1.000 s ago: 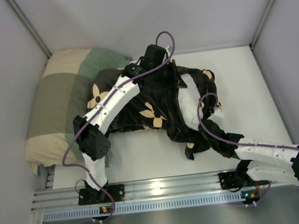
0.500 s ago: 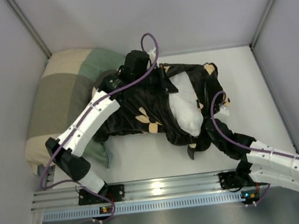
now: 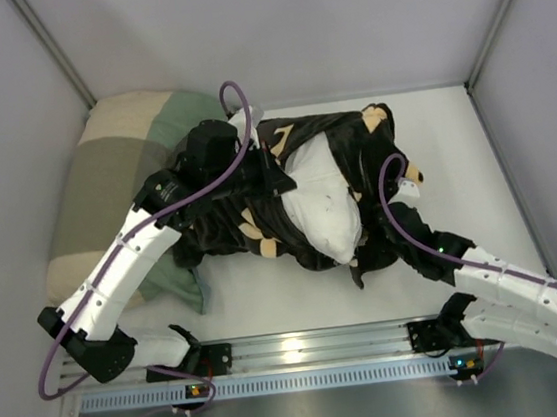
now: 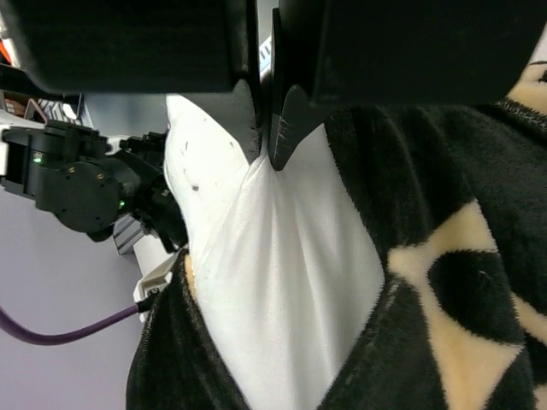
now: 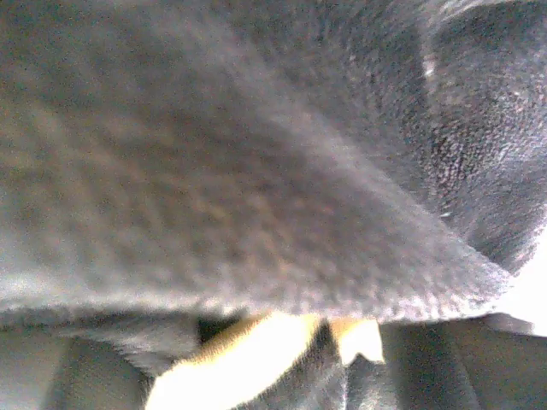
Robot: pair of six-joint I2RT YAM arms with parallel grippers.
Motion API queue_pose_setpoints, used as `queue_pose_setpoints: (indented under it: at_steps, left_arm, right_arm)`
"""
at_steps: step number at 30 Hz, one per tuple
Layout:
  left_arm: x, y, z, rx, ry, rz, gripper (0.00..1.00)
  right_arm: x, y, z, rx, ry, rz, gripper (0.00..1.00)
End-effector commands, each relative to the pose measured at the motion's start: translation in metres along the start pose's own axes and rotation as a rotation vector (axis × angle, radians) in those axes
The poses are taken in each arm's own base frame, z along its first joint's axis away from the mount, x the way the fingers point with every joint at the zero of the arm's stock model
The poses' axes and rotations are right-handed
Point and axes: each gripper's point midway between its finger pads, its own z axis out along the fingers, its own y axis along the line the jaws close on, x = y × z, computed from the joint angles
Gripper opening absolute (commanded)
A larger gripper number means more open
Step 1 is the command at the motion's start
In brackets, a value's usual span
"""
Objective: Remove the pillowcase from the pillow
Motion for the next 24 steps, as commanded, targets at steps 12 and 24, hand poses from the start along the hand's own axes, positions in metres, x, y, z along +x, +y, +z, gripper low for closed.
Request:
queue_pose_setpoints:
  at_steps: [12, 24]
  left_arm:
    - [0.016, 0.027, 0.010, 0.053, -0.112, 0.076, 0.00]
    - [0.041, 0.019, 0.034, 0.157, -0.034, 0.045, 0.00]
  right_arm:
    - [-0.070, 0.011, -0.117, -0.099, 0.014, -0.174, 0.99]
    - [-0.087, 0.076, -0.086, -0.182, 0.094, -0.299, 0.99]
